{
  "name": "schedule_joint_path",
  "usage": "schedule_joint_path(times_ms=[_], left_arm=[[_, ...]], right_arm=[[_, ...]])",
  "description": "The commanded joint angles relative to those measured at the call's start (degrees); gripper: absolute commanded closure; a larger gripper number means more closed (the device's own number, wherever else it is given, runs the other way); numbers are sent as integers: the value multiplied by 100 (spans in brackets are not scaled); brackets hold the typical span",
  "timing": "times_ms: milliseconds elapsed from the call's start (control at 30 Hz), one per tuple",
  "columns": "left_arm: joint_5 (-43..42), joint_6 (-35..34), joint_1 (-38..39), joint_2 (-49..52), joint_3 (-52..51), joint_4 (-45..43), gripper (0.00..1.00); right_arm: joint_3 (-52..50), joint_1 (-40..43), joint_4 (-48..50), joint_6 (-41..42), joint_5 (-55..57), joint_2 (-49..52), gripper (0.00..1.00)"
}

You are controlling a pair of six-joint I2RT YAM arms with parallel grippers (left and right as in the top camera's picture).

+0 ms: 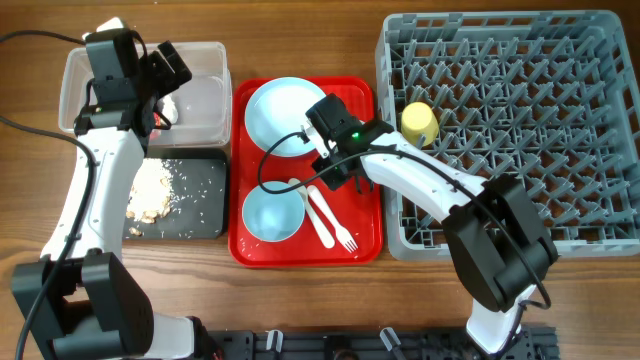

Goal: Sort waste into correct bins and load items into the dishwasher rack
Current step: 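Lift the green bowl into the grey rack beside the yellow cup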

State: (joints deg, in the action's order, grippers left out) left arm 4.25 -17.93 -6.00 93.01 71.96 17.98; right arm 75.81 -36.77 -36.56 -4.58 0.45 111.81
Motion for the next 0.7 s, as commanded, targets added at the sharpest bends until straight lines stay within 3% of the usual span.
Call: schedule_joint_path(times_ms=[0,133,267,400,467,567,667], left_arm=[[13,-50,-17,-26,17,-13,0],[13,-50,-17,-28,17,-13,0],[13,-50,-17,-28,17,-13,0],[13,-50,-17,-28,17,-13,0],[13,-50,-17,-28,17,-13,0],[13,-50,-17,-28,17,-13,0],[13,-50,-17,-28,17,-13,0]], right_arm=[[-55,-2,76,79,-57,59,83],[168,4,-17,157,-1021,-146,96],[529,15,-216,258,-2155,-1093,96],[658,393,-476,964,-3062,-2605,96],[656,1182,-863,1552,-3239,-3558,96],[531,2199,-1244,1506,-3952,-4133,96],[59,3314,-1298,1215,-5552,-4214,96]])
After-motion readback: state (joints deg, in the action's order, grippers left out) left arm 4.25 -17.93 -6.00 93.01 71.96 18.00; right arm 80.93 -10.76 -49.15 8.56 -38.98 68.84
